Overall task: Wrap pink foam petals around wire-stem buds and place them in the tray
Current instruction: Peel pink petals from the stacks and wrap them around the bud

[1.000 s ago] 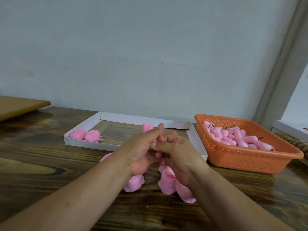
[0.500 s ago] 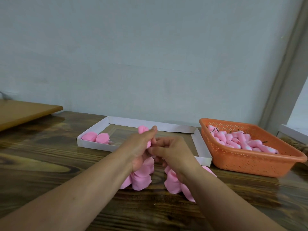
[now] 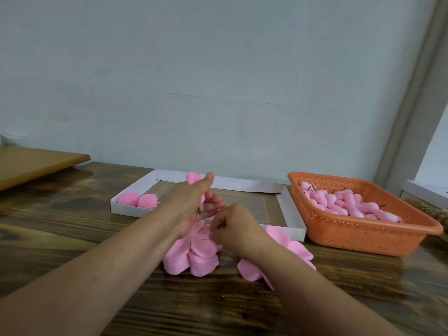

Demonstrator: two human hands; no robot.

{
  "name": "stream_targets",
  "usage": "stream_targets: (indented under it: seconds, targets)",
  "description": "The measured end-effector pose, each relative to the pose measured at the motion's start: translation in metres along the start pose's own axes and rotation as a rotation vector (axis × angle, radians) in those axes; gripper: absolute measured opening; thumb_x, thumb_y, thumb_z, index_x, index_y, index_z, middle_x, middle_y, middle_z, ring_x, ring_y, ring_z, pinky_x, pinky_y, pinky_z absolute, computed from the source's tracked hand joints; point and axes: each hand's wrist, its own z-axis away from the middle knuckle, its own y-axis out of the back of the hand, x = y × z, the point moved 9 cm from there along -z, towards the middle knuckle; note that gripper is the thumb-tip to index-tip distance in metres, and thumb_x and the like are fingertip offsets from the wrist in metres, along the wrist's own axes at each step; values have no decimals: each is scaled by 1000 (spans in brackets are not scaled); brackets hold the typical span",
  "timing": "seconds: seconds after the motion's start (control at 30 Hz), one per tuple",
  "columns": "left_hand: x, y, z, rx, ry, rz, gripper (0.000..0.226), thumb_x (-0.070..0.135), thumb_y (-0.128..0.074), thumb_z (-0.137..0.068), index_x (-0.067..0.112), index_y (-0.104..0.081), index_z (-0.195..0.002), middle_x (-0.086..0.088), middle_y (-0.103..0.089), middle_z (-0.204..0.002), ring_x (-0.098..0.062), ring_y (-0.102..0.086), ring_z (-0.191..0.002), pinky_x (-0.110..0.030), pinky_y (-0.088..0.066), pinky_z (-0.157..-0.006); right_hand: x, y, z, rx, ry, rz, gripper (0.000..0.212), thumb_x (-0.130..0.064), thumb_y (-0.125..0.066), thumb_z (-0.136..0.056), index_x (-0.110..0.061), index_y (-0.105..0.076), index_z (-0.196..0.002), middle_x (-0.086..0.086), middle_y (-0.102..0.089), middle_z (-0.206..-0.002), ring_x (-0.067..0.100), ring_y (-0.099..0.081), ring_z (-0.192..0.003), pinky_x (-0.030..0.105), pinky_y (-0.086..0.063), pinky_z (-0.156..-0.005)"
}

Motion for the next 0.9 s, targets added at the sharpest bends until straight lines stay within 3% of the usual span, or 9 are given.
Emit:
stream_targets:
  seconds: [0.17,0.23,0.3,0.4,0.5,0.67,0.8,0.9]
  targets:
    - [1,1,-4,24,-17,-17,40,34,-56,-95,9,-42,-67,-2,-54,-52,-12,-63,-44,-20,-53,-47,-10,-18,-2,-110,56,201,12,-23,-63,-82,-12,-66,-87,3,-61,-83,18,-51,-73,27,-42,-65]
    - [1,0,-5,21,-13,-26,40,34,-56,-95,9,-43,-66,1,-55,-47,-12,-64,-45,-18,-52,-45,-13,-22,-3,-154,74,259,15,-23,-60,-86,-12,-61,-77,6,-58,-78,22,-51,-74,30,-43,-67]
    - [2,-1,-5,14,-15,-34,39,35,-56,-94,10,-42,-68,1,-55,-48,-12,-65,-46,-18,-52,-47,-16,-26,-5,-195,95,333,18,-19,-55,-90,-5,-64,-83,13,-63,-87,28,-57,-82,33,-49,-72]
    - [4,-3,-5,8,-29,-43,36,35,-56,-94,12,-41,-70,2,-55,-47,-13,-65,-47,-24,-51,-59,-19,-28,-9,-201,113,430,23,-12,-48,-93,-1,-65,-104,16,-65,-105,28,-58,-90,34,-49,-80]
    - [6,-3,-4,7,-42,-54,36,35,-56,-95,12,-42,-71,4,-56,-44,-12,-65,-46,-31,-50,-72,-22,-33,-8,-216,127,514,25,-17,-44,-96,0,-61,-104,17,-64,-104,25,-50,-81,33,-41,-72]
    - [6,-3,-5,19,-44,-20,37,34,-58,-94,10,-43,-69,3,-56,-44,-12,-64,-46,-37,-53,-80,-20,-39,-10,-227,139,570,27,-18,-40,-97,0,-59,-102,18,-64,-102,30,-57,-88,35,-40,-72]
    - [10,-4,-8,9,-64,-2,39,33,-58,-94,10,-43,-66,3,-56,-43,-12,-64,-46,-31,-55,-68,-8,-26,-15,-89,12,431,19,-14,-45,-93,-4,-58,-103,14,-64,-103,29,-58,-85,33,-43,-71]
    - [12,-5,-9,0,-70,1,40,33,-58,-93,10,-43,-65,3,-56,-45,-13,-65,-48,-27,-56,-58,-3,-15,-16,19,-44,501,4,-17,-51,-90,-14,-54,-91,6,-62,-97,23,-60,-89,31,-45,-69]
